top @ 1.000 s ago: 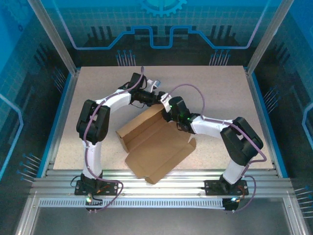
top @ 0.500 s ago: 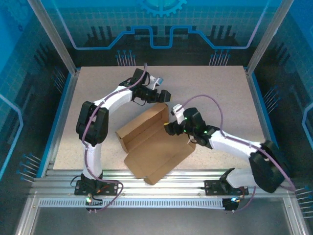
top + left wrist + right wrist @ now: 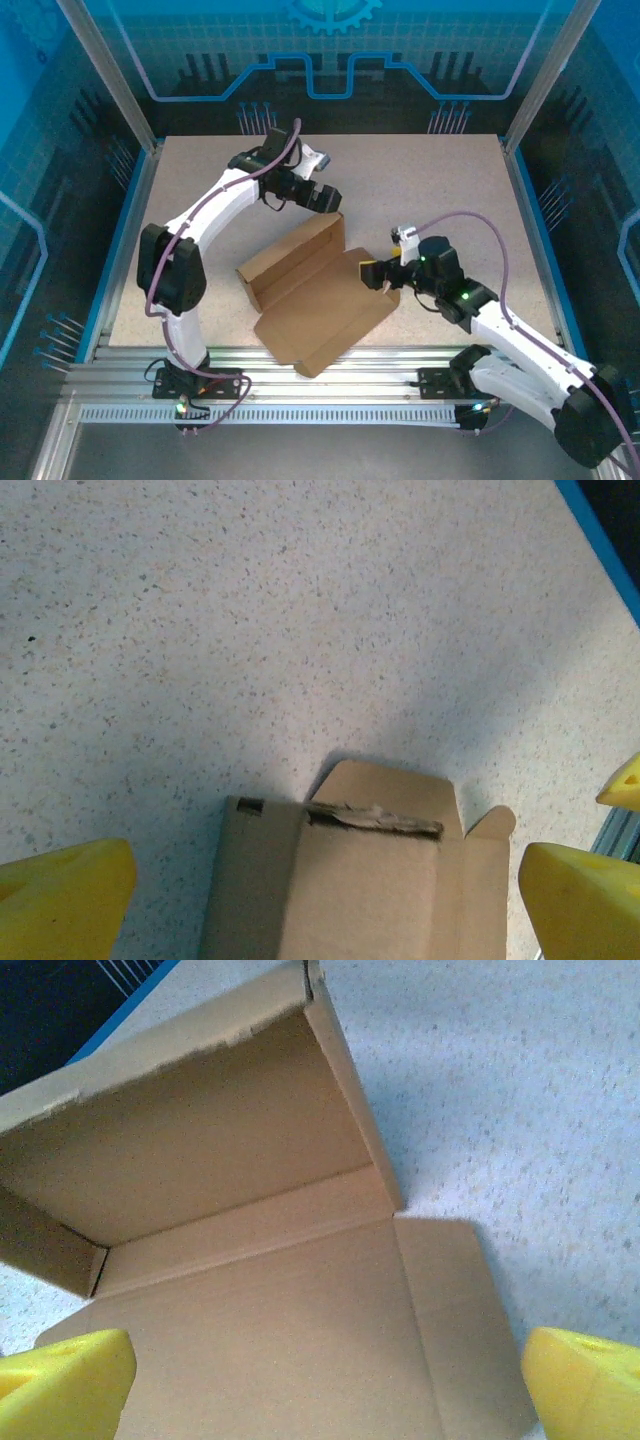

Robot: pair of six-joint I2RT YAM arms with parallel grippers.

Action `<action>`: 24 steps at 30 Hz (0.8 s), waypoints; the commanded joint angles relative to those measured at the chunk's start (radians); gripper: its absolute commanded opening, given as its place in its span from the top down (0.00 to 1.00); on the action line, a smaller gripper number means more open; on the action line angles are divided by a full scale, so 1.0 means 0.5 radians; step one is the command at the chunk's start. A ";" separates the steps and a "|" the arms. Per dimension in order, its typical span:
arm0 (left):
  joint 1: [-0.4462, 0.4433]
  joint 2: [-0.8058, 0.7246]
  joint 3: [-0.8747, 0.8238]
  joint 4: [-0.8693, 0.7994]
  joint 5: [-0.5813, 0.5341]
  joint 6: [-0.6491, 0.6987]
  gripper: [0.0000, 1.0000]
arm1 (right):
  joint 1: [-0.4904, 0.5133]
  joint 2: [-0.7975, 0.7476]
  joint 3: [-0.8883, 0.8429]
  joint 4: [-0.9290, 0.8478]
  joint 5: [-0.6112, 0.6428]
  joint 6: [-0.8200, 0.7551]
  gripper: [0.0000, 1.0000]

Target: Fold the paper box

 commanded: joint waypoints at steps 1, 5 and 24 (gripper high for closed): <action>-0.096 -0.037 0.116 -0.333 -0.186 0.244 0.01 | -0.032 -0.149 -0.130 -0.070 -0.126 0.133 0.00; -0.196 0.048 0.185 -0.385 -0.422 0.318 0.01 | -0.039 -0.319 -0.238 -0.072 -0.173 0.176 0.00; -0.267 0.413 0.577 -0.597 -0.469 0.347 0.20 | -0.094 -0.458 -0.299 -0.197 -0.218 0.167 0.00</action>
